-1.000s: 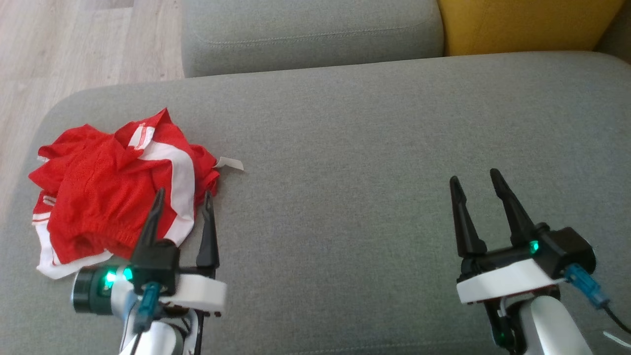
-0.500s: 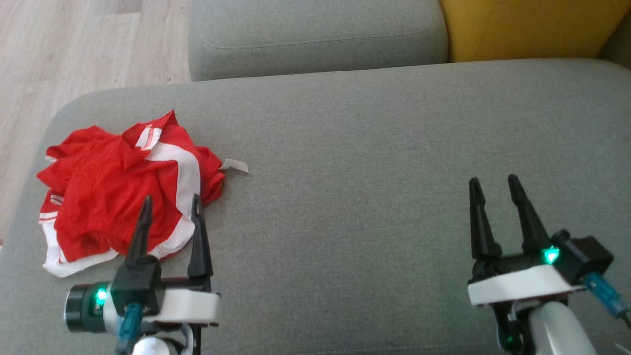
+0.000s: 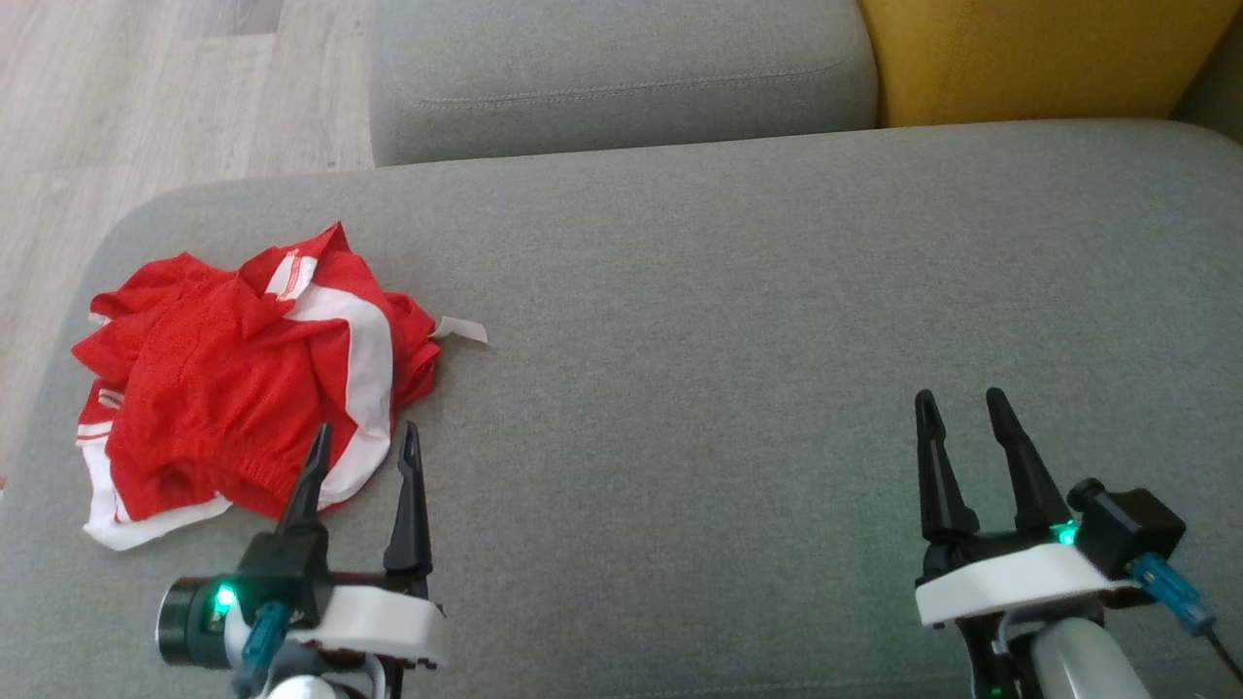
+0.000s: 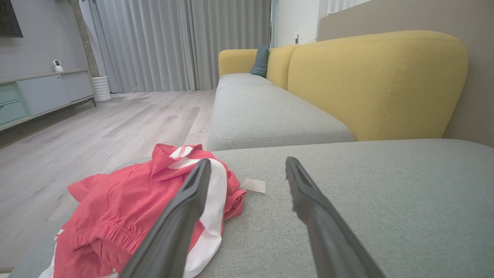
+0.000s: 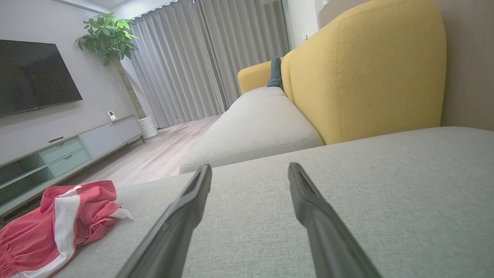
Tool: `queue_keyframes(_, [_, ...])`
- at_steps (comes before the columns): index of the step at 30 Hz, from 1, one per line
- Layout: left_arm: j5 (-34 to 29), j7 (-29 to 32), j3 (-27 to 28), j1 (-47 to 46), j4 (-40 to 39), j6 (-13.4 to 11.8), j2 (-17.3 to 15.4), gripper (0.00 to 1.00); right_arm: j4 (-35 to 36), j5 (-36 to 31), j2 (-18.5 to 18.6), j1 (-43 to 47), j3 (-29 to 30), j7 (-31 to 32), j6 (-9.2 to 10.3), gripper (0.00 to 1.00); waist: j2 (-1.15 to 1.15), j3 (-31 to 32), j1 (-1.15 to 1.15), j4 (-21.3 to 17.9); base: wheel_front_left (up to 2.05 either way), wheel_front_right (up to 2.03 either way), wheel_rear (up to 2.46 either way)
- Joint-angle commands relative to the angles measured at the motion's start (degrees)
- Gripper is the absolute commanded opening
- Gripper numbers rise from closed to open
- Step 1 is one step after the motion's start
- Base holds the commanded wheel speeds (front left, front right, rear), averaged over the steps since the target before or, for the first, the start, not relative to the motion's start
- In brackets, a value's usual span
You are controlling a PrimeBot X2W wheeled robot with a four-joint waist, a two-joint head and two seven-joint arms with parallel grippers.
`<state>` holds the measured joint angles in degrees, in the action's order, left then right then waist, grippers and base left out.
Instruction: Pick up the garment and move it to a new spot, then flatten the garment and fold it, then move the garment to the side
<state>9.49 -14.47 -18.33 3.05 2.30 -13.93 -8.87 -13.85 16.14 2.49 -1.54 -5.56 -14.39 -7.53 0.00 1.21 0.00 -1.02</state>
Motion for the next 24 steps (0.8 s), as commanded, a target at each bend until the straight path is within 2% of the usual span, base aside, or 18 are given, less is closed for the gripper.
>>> queue_keyframes(1, [-1.15, -0.52, 3.19, -2.39, -1.29, 0.96, 0.57, 1.00, 1.21, -0.11, 0.39, -2.17, -1.63, -0.61, 0.04, 1.00, 0.00, -0.03, 0.00, -0.07, 0.00, 0.00, 0.00])
queue_keyframes(14, [-4.12, -0.52, 7.27, -2.58, -0.02, 4.69, 3.42, 1.00, -0.01, -0.60, 0.39, -2.53, -1.24, -0.61, 0.04, 1.00, 0.00, -0.18, 0.00, 0.75, 0.00, 0.00, 0.00])
queue_keyframes(20, [-5.21, -0.52, 9.03, -2.60, 0.19, 5.23, 4.02, 1.00, -0.24, -0.50, 0.39, -2.32, -1.99, -0.61, 0.04, 1.00, 0.00, 0.23, 0.00, 3.83, 0.00, 0.00, 0.00])
queue_keyframes(24, [-5.93, -0.52, 10.33, -2.24, 0.21, 5.51, 4.23, 1.00, -0.53, -0.07, 0.39, -1.81, -2.85, -0.61, 0.04, 1.00, 0.00, 0.89, 0.00, 7.80, 0.00, 0.00, 0.00])
